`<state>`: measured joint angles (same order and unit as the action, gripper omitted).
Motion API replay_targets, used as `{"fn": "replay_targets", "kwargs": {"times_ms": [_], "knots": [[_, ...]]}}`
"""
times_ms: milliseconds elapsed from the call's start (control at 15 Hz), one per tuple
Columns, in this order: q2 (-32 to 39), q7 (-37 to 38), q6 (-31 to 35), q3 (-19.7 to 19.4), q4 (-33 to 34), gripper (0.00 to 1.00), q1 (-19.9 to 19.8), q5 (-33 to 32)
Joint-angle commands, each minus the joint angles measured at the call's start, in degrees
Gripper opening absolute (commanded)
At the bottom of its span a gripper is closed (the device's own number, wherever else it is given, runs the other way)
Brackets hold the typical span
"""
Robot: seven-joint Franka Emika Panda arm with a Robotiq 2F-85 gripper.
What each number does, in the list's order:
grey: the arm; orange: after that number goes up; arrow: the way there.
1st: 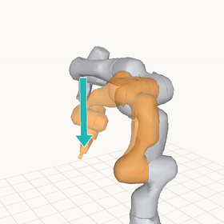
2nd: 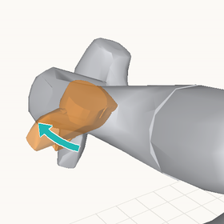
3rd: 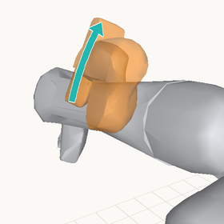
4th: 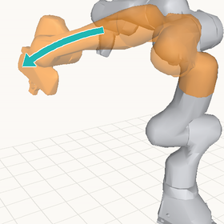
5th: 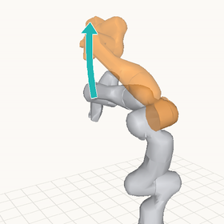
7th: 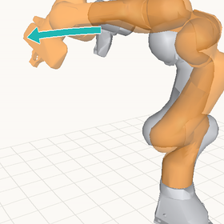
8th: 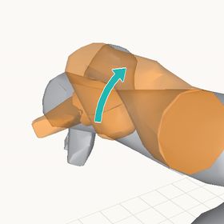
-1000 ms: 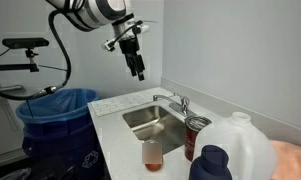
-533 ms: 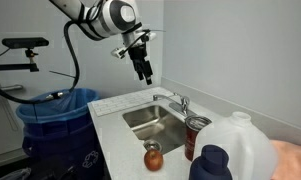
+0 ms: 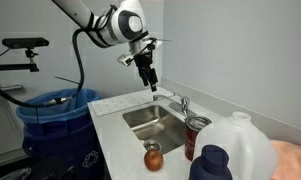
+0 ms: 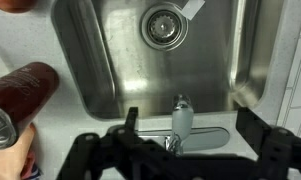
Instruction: Move the spout to the left
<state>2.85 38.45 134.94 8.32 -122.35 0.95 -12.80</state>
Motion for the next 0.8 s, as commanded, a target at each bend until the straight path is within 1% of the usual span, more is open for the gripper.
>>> {"fn": "replay_targets", "kwargs": {"times_ms": [0,200,533,733], "knots": [[8.7,-1.7,4.6,-3.0,5.8,1.00,1.3,0.0],[14.6,-2.9,7.7,-4.7,10.1,1.00,2.4,1.0],[19.7,-4.5,6.4,-5.2,16.0,1.00,5.5,3.9],[20.6,-4.6,4.4,-5.7,17.8,1.00,6.8,3.9]]}}
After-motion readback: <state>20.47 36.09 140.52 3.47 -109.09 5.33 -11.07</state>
